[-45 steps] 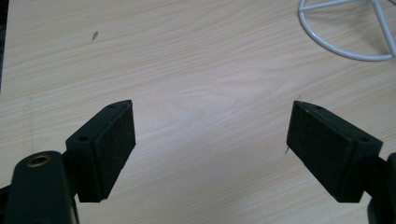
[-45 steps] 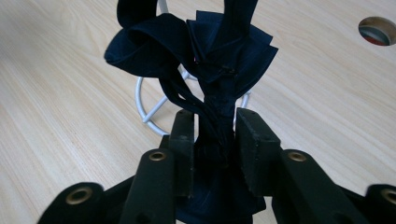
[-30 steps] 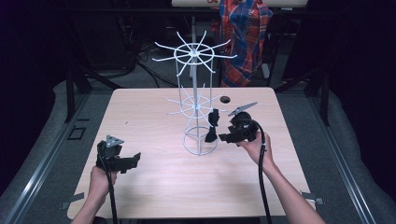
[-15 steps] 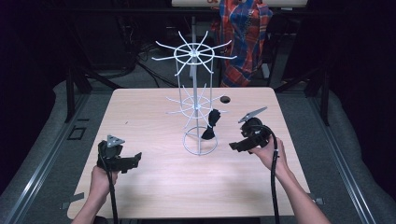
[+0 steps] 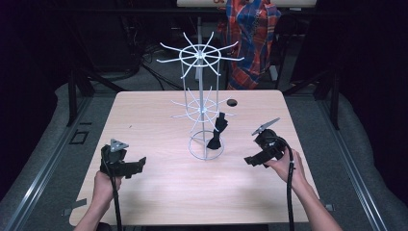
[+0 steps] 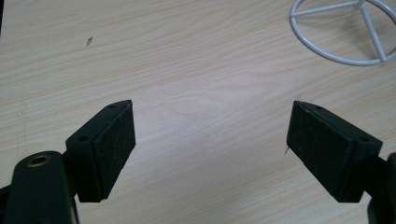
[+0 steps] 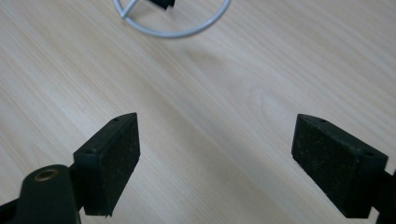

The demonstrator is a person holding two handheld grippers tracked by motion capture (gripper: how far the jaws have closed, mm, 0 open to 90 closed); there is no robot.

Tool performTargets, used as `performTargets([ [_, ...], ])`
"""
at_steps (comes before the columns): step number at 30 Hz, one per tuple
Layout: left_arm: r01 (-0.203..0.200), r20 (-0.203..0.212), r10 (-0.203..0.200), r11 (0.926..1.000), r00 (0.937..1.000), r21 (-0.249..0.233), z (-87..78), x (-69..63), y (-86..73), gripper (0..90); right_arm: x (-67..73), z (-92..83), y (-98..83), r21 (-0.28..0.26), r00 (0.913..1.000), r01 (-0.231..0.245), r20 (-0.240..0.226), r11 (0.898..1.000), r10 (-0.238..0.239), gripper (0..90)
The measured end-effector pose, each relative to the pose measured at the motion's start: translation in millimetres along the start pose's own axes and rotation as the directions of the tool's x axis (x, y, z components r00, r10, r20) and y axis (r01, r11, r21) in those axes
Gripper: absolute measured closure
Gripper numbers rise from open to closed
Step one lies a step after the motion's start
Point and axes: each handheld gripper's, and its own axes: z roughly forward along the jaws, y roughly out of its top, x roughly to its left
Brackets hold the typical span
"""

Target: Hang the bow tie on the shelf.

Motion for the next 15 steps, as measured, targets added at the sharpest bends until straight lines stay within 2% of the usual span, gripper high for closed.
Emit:
performTargets([
  [5,0.004,0.002,-0.004,1.0000,1.0000,0.000,0.5,-0.8,0.4,15.8,2.6,6.2,-8.2,0.051,1.0000,0.002,-0.009,0.999,-0.001,12.3],
  [7,-0.001,0.005,0.001,1.0000,1.0000,0.002,0.5,-0.5,0.5,15.8,4.4,11.5,-14.3,0.076,1.0000,0.005,0.002,0.997,-0.006,7.4],
  [10,-0.002,0.005,0.002,1.0000,1.0000,0.001,0.7,-0.6,0.6,15.8,5.3,16.8,-18.9,0.105,0.9999,0.008,0.005,0.994,-0.009,4.8],
  [15,-0.006,0.007,0.006,1.0000,1.0000,0.005,1.0,-0.8,1.1,15.8,6.3,20.5,-18.0,0.122,0.9996,0.020,0.017,0.992,-0.022,4.7],
])
